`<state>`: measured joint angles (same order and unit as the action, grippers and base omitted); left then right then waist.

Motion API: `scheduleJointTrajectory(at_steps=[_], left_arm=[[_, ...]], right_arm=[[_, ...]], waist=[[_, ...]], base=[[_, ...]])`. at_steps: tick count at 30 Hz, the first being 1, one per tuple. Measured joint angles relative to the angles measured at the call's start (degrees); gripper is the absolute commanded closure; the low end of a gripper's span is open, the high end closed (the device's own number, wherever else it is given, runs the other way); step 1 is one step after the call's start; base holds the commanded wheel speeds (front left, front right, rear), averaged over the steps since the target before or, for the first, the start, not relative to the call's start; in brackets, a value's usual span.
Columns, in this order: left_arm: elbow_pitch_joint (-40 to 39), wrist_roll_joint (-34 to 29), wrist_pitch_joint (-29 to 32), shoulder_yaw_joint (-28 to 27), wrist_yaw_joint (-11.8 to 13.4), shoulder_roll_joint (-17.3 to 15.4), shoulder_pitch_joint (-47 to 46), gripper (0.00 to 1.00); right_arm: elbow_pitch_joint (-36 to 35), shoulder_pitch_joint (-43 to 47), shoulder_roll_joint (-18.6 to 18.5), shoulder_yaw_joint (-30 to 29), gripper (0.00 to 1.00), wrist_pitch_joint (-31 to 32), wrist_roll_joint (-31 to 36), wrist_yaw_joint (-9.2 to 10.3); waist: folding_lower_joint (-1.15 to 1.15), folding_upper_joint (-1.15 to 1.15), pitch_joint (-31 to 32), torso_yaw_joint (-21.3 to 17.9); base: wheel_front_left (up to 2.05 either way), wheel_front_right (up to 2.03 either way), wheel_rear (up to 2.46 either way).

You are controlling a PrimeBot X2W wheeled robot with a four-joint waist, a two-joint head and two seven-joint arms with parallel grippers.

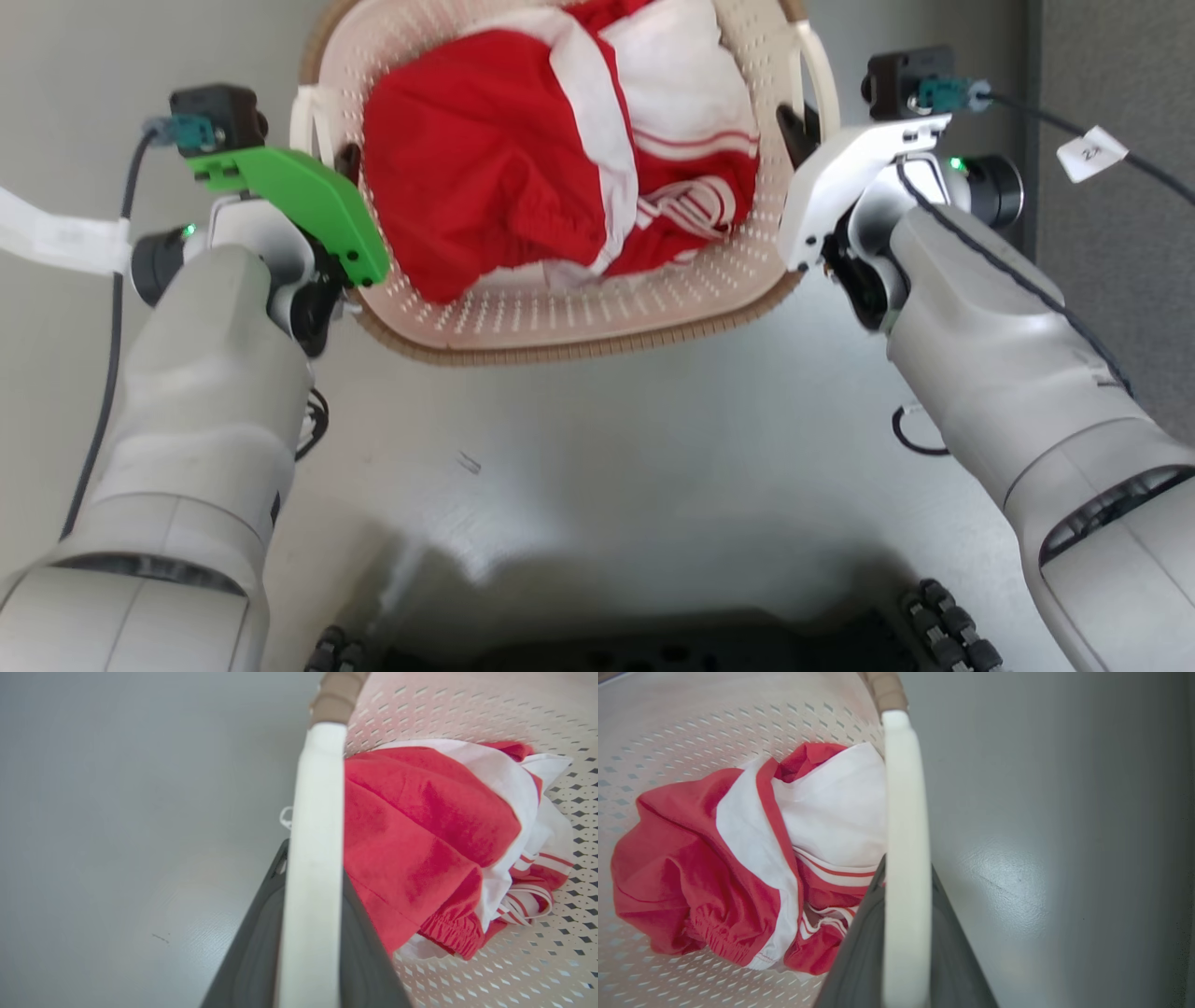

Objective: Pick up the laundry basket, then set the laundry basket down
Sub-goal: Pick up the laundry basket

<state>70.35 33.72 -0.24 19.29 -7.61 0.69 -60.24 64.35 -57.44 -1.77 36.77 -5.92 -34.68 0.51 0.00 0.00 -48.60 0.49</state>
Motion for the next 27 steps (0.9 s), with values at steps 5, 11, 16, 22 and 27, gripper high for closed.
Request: scheduleJointTrajectory(at_steps=[5,11,16,22,27], left_arm=[[1.1,1.3,0.7,-0.3,0.0,0.4,2.4,1.0],[1.7,2.0,1.3,-0.5,-0.1,0.6,4.8,1.0],[2.0,2.9,2.0,-0.7,-0.2,0.8,6.6,1.0],[2.5,3.5,2.9,-0.6,-0.2,1.2,9.2,1.0],[2.7,3.5,3.3,-0.3,-0.2,1.3,10.8,1.0]], right_arm=[[1.1,2.1,0.2,1.1,1.0,0.5,-0.6,-0.71],[2.1,4.5,0.6,1.5,1.0,1.0,-1.2,-1.24],[3.0,6.1,0.8,1.6,1.0,1.2,-1.7,-1.94],[3.8,8.7,1.0,2.0,1.0,2.0,-3.3,-2.5],[4.4,10.5,1.3,2.2,1.0,2.4,-4.0,-2.65]], waist=[[0.0,0.0,3.3,0.1],[0.0,0.0,6.9,0.0],[0.0,0.0,9.3,-0.1],[0.0,0.0,13.0,-0.2],[0.0,0.0,16.0,-0.2]], base=[[0.0,0.0,0.0],[0.0,0.0,0.0],[0.0,0.0,0.0],[0.0,0.0,0.0],[0.0,0.0,0.0]])
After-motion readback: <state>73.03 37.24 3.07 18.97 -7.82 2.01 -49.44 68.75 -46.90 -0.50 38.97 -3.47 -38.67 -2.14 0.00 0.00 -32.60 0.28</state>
